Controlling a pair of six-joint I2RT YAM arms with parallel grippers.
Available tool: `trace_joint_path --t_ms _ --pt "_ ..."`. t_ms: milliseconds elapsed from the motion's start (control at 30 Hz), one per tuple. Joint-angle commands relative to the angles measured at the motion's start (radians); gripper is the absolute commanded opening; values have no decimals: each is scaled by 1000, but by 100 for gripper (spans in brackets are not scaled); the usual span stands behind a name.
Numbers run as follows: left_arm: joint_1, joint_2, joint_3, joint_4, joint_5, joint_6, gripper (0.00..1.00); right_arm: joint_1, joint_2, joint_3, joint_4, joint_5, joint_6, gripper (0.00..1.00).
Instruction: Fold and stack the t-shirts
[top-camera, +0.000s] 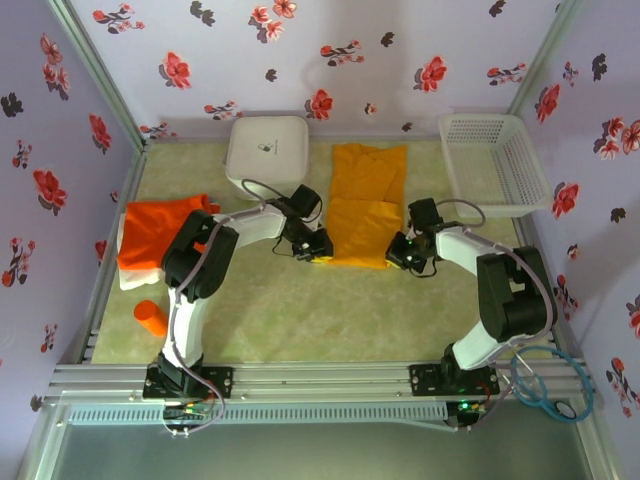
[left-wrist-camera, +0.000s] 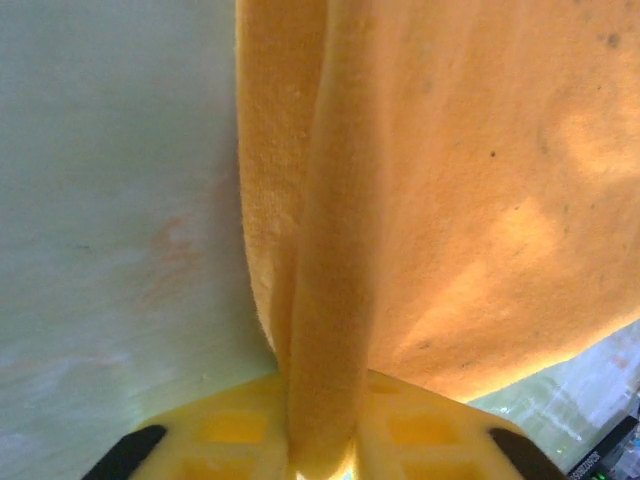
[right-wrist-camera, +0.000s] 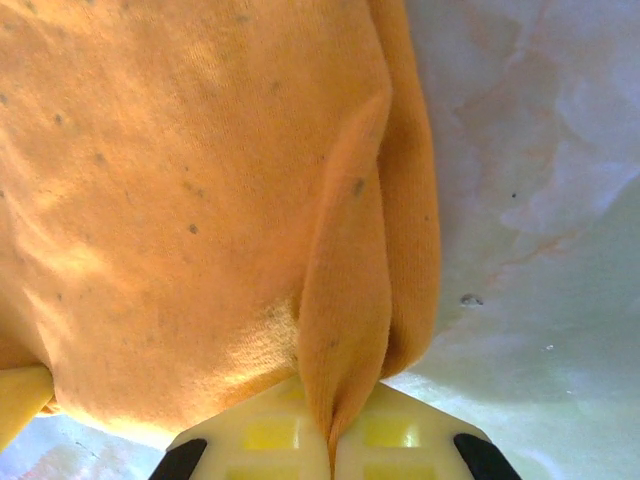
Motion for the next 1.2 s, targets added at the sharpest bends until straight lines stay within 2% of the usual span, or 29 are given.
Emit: trace_joint_path --t_ms 0,100,400,733,867,1167 --pt "-8 -8 15 -34 -8 -7 8 -6 -51 -17 13 -23 -19 0" --pt "-9 -45 -9 -28 -19 -6 0 -6 -90 -35 -2 -9 -25 0" --pt "-50 -232 -175 0 -59 -50 0 5 -267 -121 -74 -15 -56 0" --pt "-197 -373 -353 87 -129 -180 0 42 -547 -218 -264 22 -58 0" --pt "-225 -422 -434 156 -136 -263 0 45 -621 -244 -297 26 -36 0" --pt "-327 -531 -529 183 -218 -331 0 93 -766 -290 -370 49 24 0"
